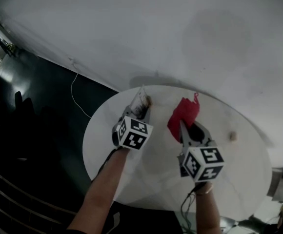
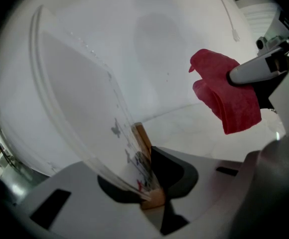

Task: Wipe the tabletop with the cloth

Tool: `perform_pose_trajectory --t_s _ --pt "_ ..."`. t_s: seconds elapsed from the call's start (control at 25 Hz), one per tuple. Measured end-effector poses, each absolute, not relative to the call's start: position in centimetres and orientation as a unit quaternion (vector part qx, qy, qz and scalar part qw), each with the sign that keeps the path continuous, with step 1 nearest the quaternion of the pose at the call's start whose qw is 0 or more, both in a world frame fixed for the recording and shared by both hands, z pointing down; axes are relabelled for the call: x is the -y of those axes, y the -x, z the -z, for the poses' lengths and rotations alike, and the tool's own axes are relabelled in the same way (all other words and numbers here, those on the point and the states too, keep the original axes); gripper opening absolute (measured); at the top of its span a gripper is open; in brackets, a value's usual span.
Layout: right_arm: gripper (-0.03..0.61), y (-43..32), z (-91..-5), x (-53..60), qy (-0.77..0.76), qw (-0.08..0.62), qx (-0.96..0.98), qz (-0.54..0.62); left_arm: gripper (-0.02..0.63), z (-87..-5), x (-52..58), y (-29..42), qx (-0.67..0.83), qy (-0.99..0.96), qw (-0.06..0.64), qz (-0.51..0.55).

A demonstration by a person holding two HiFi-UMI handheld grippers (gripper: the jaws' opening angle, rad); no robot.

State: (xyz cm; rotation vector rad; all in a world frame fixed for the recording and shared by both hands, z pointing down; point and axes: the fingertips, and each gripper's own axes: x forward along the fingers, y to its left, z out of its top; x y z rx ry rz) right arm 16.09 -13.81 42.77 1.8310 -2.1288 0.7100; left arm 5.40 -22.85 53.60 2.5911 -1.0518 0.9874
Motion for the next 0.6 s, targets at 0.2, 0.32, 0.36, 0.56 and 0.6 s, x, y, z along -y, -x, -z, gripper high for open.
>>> perform_pose_trajectory --t_s 0.2,0.32,0.36,0.56,0.6 --pt "0.046 -16.31 -43.14 13.98 -0.627 0.123 0.729 -0.246 0.064 -53.79 23.26 -5.44 0.364 -0.866 0.074 -0.336" --pt "0.046 -16.42 -43.35 13.86 -0.626 0.124 0.728 -0.25 0.066 -53.87 23.46 -5.43 0.37 -0.864 0.064 -0.337" --pt "0.046 -16.43 -43.39 13.78 -0.626 0.124 0.728 -0.251 0.066 -53.9 23.49 -5.43 0.371 -0.864 0.064 -0.335" --pt "0.046 -16.47 -43.64 13.46 -0.623 0.132 0.729 -0.25 0.082 -54.07 23.66 -5.58 0.37 -0.866 0.075 -0.327" --pt "0.046 -16.51 -43.69 13.42 -0.623 0.133 0.729 -0.25 0.09 -54.12 23.72 -5.62 0.369 -0.867 0.077 -0.326"
